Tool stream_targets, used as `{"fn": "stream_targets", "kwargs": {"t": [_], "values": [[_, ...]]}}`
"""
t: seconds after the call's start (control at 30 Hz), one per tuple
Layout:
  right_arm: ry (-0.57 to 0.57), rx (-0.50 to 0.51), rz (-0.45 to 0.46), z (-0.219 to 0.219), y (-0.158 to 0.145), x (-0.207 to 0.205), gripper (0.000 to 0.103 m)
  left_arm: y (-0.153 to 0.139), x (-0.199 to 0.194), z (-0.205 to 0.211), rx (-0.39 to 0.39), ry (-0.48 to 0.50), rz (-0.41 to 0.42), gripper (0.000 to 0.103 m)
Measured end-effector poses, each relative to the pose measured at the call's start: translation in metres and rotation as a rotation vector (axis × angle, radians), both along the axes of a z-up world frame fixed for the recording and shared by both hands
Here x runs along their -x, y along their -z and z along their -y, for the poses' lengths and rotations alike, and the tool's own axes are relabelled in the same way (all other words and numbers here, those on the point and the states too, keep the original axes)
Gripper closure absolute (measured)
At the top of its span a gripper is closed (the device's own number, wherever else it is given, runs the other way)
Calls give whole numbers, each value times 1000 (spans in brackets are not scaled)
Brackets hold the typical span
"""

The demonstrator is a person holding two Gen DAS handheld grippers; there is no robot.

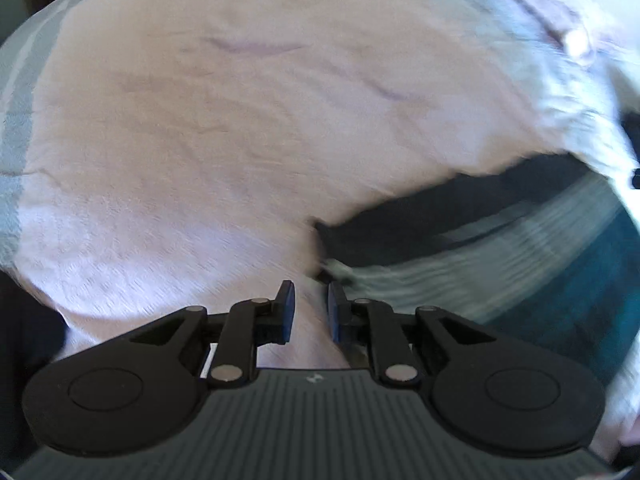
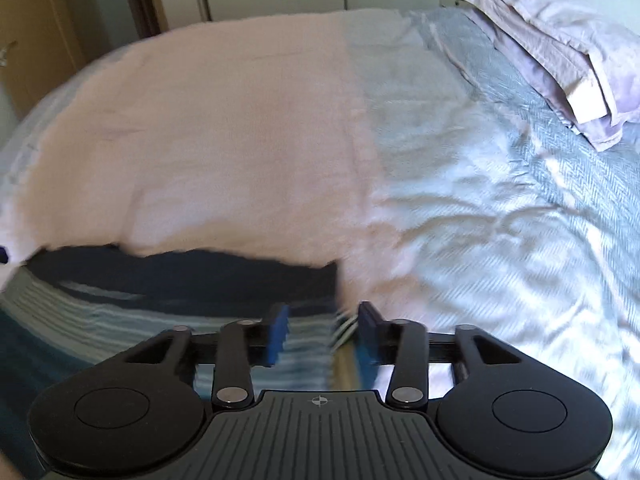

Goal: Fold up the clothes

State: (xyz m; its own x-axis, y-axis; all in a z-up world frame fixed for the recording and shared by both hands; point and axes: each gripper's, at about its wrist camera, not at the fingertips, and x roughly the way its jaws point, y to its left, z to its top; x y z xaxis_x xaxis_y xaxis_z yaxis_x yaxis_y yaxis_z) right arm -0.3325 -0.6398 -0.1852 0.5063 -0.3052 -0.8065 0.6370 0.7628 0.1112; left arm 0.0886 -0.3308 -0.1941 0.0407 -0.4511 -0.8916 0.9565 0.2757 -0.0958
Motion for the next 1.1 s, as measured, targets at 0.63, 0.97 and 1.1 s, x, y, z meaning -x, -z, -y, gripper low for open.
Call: {"fn": "stream_targets", "kwargs": {"t": [0.63,0.97,1.1], "values": [[134,-186,-84,-132,43,93,59,42,98,-65,-166,370,-74,89],[119,-225,51,-155,25,56,58,39,136,-79,-168,491,20,89],[209,-346,38,-133,56,68,58,41,133,-89,-202,449,31,89]]}}
